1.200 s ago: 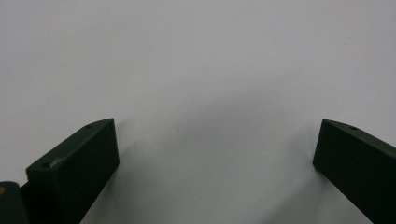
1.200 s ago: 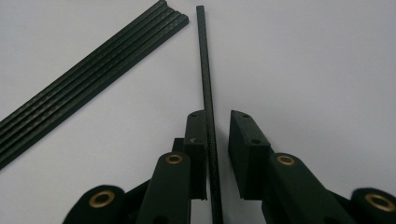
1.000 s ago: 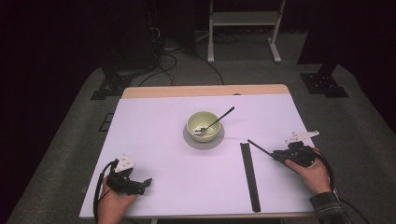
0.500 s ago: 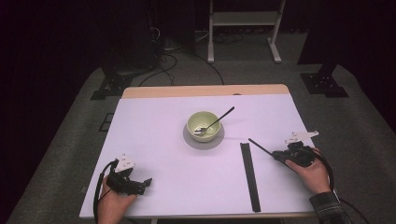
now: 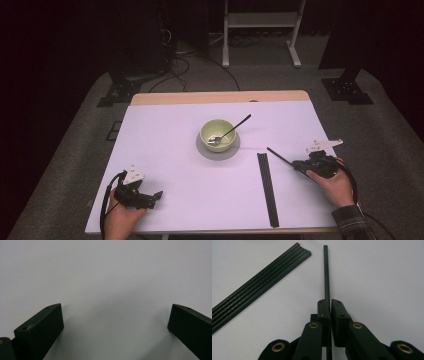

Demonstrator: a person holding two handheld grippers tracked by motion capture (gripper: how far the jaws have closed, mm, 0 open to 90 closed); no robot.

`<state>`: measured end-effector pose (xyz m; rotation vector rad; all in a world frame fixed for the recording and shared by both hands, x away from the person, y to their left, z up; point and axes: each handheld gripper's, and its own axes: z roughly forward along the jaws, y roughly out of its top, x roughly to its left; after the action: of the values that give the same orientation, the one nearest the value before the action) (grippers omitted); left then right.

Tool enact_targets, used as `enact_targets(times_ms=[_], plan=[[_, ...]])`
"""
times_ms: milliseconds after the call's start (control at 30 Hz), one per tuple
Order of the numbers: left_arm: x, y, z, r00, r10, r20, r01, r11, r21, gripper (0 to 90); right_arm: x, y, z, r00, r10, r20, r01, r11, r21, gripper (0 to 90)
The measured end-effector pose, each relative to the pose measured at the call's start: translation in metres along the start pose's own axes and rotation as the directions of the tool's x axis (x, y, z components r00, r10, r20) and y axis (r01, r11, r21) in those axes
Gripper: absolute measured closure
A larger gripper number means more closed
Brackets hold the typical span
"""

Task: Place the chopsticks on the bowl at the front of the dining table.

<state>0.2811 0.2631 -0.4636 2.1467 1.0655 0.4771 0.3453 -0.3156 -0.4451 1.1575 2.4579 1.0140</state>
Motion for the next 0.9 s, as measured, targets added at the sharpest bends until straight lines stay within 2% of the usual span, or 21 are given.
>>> enact_targets(times_ms=[900], plan=[[0.0,0.0,0.0,1.0,0.001,-0.001,-0.001,1.0,0.0,0.0,0.008,0.016,-0.009,0.9993,-0.006,-0.036,0.004,0.998,-0.061,85.6]])
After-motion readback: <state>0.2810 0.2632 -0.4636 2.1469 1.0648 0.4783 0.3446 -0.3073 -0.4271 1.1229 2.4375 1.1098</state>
